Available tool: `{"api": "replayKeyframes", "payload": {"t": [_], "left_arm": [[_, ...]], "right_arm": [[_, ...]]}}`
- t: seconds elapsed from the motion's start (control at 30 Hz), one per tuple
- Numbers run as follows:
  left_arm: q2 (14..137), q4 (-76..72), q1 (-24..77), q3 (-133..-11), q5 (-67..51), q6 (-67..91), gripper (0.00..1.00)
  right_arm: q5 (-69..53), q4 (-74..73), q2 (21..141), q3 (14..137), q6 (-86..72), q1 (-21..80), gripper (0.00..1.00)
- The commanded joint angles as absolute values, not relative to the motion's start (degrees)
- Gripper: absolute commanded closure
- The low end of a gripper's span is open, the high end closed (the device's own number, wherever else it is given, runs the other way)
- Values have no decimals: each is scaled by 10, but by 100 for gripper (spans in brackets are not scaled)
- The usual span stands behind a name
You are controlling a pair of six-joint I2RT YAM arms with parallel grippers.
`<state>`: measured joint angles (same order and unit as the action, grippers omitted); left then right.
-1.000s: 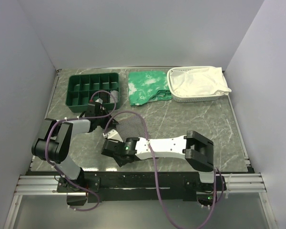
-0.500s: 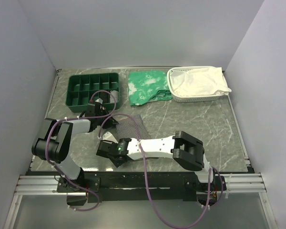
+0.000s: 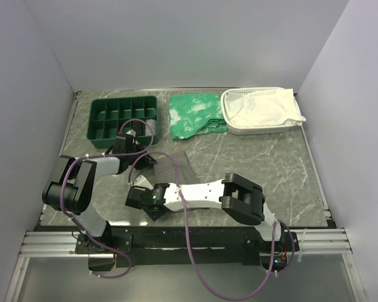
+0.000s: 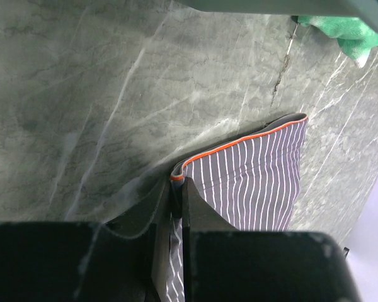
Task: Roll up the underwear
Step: Fold the underwear at the center of the board.
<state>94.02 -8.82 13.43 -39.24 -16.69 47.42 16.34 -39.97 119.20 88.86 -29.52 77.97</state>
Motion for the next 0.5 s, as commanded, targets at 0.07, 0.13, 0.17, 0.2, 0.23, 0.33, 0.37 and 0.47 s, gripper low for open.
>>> {"api": "replayKeyframes", "payload": {"t": [0.07, 0.13, 0.17, 0.2, 0.23, 0.33, 0.37, 0.47], "left_arm": [[954, -79, 135, -401, -156, 457, 99], [955, -79, 134, -401, -157, 457, 99], [955, -80, 135, -402, -158, 458, 99], [955, -80, 134, -402, -160, 458, 99], [955, -80, 135, -402, -159, 458, 99], [954, -77, 134, -402, -158, 457, 99], [955, -76, 134, -403, -158, 457, 99], [955, -76, 134, -402, -158, 457, 99]], "right_arm": [[180, -407, 1208, 905, -288, 775, 58], [180, -408, 1214, 905, -287, 775, 58], [180, -407, 1216, 905, -286, 774, 59], [179, -409, 1219, 905, -286, 775, 59], [180, -409, 1222, 906, -286, 775, 59], [179, -408, 1226, 904, -286, 775, 59], [180, -409, 1227, 904, -287, 775, 60], [180, -411, 1230, 904, -289, 775, 64]]}}
